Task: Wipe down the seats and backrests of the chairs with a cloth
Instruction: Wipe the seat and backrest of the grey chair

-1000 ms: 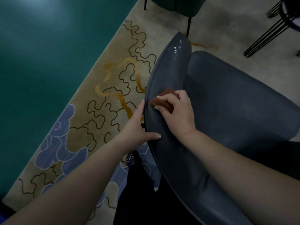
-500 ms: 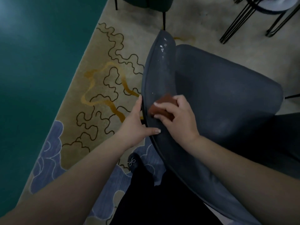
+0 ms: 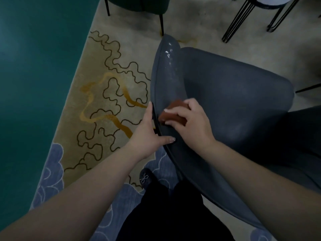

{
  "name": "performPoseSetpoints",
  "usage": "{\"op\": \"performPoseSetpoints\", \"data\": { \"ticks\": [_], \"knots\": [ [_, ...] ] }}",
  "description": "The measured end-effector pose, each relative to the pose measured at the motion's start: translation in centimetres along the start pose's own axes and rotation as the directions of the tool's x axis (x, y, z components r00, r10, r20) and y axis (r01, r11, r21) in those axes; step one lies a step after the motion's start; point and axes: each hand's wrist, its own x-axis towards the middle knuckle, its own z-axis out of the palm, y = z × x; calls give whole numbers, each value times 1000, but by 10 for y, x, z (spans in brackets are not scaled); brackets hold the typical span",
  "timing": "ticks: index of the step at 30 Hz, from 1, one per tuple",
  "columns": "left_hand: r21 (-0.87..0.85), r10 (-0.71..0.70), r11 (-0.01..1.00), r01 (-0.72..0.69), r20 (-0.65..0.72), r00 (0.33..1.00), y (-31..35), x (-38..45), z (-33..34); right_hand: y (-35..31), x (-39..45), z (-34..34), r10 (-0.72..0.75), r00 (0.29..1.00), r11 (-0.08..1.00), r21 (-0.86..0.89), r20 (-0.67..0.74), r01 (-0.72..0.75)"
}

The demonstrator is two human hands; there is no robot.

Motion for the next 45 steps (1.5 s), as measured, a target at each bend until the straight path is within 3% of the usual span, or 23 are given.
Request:
{"op": "performPoseSetpoints", "data": {
  "ticks": [6, 10, 13, 18, 24, 31, 37, 43, 45],
  "knots": [
    [-20, 8, 1000, -8, 11, 1000, 2, 13, -7, 2, 50, 12, 175, 982, 981, 100, -77, -167],
    [-55, 19, 998, -18, 28, 999, 9, 22, -13, 11, 7, 1, 59, 998, 993, 100, -37, -56],
    [-55, 23, 998, -21, 23, 999, 14, 26, -18, 21, 21, 1, 64, 998, 989, 134, 10, -64],
    [-6, 25, 1000, -25, -15, 1000, 28, 36, -19, 34, 69, 13, 301, 951, 925, 262, -62, -276],
    [34, -6, 999, 13, -180, 984, 50, 63, -5, 48, 15, 4, 230, 973, 945, 239, -6, -222],
    [143, 30, 989, 28, -391, 920, 47, 78, 15, 71, 102, 19, 523, 852, 772, 424, 0, -474],
    [142, 77, 990, -20, -403, 912, 42, 81, 14, 61, 63, 16, 328, 944, 871, 395, -27, -292],
    [208, 127, 977, -40, -427, 895, 36, 83, 14, 71, 141, 22, 475, 878, 803, 435, -52, -408],
    [201, 151, 977, -69, -427, 891, 35, 82, 15, 67, 127, 24, 427, 900, 838, 414, -88, -357]
  ]
}}
